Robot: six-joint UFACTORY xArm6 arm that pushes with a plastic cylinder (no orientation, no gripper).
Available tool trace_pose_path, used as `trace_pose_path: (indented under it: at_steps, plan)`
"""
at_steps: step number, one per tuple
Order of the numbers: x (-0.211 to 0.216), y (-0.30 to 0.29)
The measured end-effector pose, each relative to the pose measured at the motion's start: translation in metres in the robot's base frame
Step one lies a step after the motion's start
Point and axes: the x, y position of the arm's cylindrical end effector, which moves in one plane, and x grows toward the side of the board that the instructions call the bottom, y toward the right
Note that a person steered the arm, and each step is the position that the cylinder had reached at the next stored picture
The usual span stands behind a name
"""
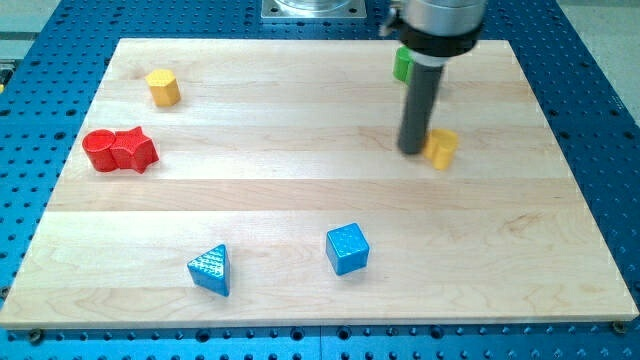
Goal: Place the hexagon left to the heart
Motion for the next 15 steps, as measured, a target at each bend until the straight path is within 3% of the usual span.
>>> trace_pose_path:
  at_steps: [1,2,6,7,8,9,10,11,15]
  plan:
    - [0.028,0.039]
    - [0.029,0.007]
    - [-0.098,-0.273]
    - [-0.157,-0.274]
    - [-0.179,-0.318]
    - [-0.170,-0.398]
    - [-0.116,-0.381]
    - [-0.097,-0.258]
    - [-0.092,-0.248]
